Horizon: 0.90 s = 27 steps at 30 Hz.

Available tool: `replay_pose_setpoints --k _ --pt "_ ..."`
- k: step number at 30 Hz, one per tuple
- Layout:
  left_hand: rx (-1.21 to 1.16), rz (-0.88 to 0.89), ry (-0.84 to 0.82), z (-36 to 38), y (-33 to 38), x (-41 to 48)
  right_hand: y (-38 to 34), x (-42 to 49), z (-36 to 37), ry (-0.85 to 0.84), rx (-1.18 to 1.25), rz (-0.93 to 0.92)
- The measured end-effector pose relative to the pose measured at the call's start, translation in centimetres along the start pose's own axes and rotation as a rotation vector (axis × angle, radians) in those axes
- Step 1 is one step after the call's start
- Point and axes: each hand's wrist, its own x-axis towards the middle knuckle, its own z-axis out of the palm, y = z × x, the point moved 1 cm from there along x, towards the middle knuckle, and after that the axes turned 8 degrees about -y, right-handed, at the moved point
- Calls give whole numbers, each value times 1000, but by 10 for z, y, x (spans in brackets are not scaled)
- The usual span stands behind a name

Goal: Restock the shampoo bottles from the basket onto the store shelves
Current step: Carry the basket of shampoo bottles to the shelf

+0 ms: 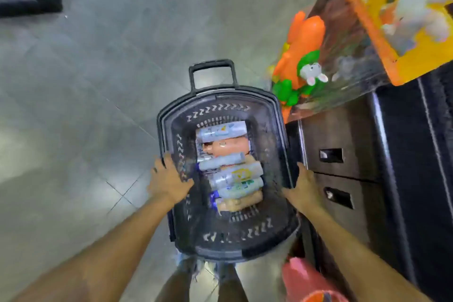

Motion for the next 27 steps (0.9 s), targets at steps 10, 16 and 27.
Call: replay_pose_setpoints --k 10,16,27 --pt "-464 -143 121 41 -25 59 17 83 24 0 135 207" --pt "-558 -133 57 34 -37 64 20 84 27 6 325 161" --pt "-739 -55 136 -31 -66 -18 -11 -17 21 84 527 94"
